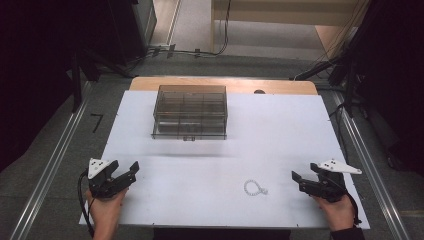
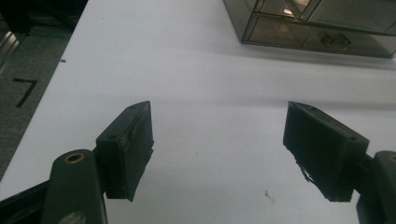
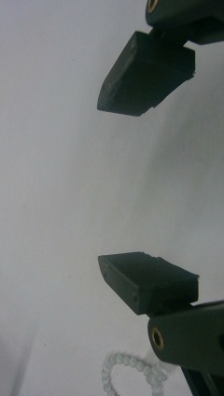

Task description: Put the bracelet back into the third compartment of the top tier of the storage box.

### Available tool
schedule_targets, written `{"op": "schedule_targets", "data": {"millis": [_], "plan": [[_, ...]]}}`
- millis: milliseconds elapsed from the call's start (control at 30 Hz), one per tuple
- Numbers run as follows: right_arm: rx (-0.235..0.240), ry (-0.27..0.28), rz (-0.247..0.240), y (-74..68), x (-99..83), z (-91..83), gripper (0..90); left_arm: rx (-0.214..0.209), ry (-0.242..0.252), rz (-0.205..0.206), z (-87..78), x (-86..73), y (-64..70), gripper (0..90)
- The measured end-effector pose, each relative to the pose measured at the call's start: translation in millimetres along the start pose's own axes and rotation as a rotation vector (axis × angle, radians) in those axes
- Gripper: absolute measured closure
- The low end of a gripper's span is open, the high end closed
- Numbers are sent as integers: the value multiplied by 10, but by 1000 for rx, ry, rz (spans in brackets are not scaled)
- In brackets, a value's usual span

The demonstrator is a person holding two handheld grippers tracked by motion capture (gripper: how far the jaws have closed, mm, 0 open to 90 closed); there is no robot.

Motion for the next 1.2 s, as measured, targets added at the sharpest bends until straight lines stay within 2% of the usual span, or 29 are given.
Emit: {"op": "schedule_targets", "data": {"millis": [833,1200], "plan": [[54,-23,-14,-173,-25,27,201,8,-7,0,9,-5,-5,247],[94,-44,-41,-325,-52,48,207,7,-7,-1,9,-6,-6,247]]}}
Point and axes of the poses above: each handheld gripper's, and its own axes: z roughly forward along the jaws, x roughly out of its top, y roughly to its right, the point moved 4 cm from there along z, roughly forward along the jaws, and after that the axes turned 5 degrees about y, right-handed, at the moved point
